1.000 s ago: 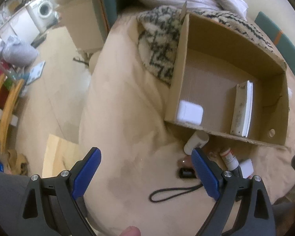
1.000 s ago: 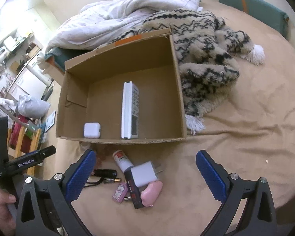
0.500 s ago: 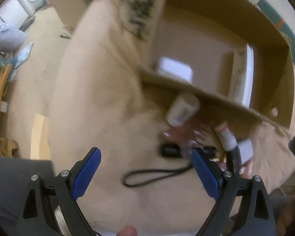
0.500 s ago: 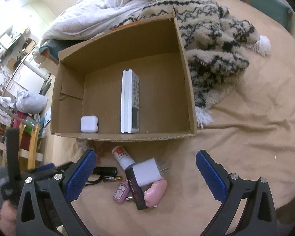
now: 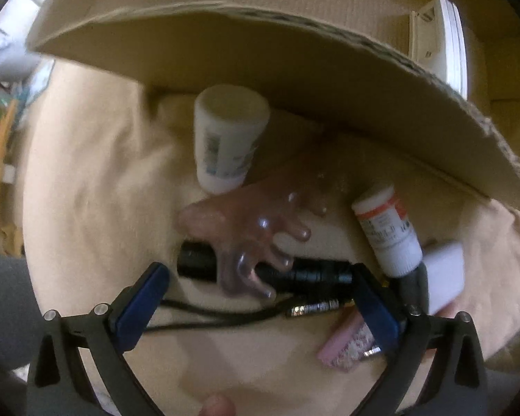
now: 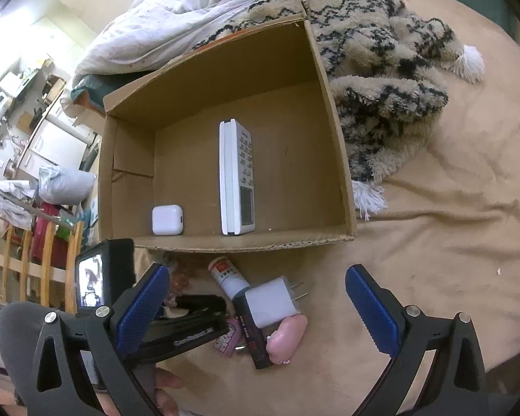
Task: Organize rigid objects
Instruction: 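Lower the left tool onto the black flashlight and close on it, then lift the flashlight with the left tool while the right tool grasps the black lighter, then carry the flashlight into the box with the left tool while the right tool carries the lighter, then withdraw both tools from the box toward the items beside it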
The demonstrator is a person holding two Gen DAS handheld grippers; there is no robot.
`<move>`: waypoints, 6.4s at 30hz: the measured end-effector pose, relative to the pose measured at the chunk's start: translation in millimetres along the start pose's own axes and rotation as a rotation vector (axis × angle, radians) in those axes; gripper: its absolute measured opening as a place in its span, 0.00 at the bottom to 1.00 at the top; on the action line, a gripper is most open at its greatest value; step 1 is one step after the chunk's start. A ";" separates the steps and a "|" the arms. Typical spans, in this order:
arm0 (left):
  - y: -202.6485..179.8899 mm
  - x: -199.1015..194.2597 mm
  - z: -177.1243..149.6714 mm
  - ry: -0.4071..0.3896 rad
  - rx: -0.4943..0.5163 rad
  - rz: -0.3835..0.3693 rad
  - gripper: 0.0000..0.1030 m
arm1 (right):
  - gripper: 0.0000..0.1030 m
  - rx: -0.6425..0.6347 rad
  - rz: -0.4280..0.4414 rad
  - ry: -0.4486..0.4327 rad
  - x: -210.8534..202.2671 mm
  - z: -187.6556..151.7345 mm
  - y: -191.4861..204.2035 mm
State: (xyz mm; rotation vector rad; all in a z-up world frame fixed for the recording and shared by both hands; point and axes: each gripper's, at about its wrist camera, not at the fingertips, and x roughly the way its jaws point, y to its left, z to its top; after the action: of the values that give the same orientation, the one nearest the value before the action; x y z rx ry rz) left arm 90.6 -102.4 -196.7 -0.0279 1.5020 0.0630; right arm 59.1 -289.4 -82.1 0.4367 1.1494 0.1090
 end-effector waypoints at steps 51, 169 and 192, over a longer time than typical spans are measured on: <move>105.6 -174.9 23.0 -0.431 0.107 0.036 0.84 | 1.00 0.002 -0.074 0.015 5.9 -9.2 -6.7; -12.4 -128.3 106.1 -0.521 0.191 0.194 0.99 | 0.33 -0.056 0.021 0.012 30.7 90.6 9.7; 13.8 -162.1 89.0 -0.490 0.140 0.130 1.00 | 1.00 -0.121 0.077 -0.103 -3.3 89.7 26.8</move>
State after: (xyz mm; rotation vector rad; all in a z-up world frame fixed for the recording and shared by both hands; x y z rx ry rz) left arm 167.4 -87.5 -28.6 0.1865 1.0143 0.0641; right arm 142.2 -291.0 -38.8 0.3750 1.0190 0.2201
